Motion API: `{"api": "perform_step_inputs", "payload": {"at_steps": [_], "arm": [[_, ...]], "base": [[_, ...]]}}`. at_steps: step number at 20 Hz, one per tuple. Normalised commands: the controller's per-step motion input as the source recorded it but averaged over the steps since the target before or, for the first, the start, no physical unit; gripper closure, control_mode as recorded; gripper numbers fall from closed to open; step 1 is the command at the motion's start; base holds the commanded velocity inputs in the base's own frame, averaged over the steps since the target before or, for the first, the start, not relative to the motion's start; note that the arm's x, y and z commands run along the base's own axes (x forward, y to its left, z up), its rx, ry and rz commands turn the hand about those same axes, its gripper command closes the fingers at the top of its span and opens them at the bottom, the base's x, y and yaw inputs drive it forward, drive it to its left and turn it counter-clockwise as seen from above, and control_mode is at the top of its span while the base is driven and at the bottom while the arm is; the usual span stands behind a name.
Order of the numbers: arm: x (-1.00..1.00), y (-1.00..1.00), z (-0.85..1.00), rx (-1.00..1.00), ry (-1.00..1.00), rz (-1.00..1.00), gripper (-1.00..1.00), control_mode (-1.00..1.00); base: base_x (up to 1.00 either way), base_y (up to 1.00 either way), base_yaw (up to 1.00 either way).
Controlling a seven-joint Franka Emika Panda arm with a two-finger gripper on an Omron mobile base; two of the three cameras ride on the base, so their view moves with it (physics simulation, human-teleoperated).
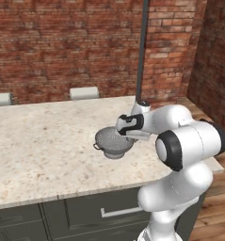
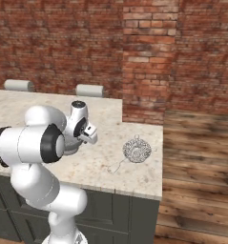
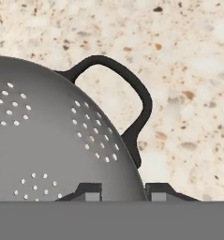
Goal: Pick the strainer and colander and place them in the sink. Then turn on the water.
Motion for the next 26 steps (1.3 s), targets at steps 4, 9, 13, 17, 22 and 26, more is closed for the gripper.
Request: {"api": "perform_step_inputs", "payload": {"at_steps": [4, 9, 13, 17, 22, 26], "arm": [[-0.14, 0.06, -0.07, 0.0, 0.0, 0.0, 1.0, -1.0], [-0.25, 0.05, 0.57, -0.02, -0.08, -0.01, 1.0, -1.0], [-0.11, -0.01, 1.0, 0.0, 0.0, -0.02, 1.0, -1.0], [-0.01, -0.03, 1.0, 0.0, 0.15, -0.04, 1.0, -1.0], [0.0, -0.01, 0.94, 0.0, 0.31, -0.04, 1.0, -1.0], [-0.08, -0.06, 0.66, 0.19, 0.26, -0.07, 1.0, -1.0]], "base": [[0.0, 0.0, 0.0], [0.0, 0.0, 0.0], [0.0, 0.0, 0.0], [0.0, 0.0, 0.0], [0.0, 0.0, 0.0], [0.0, 0.0, 0.0]]}}
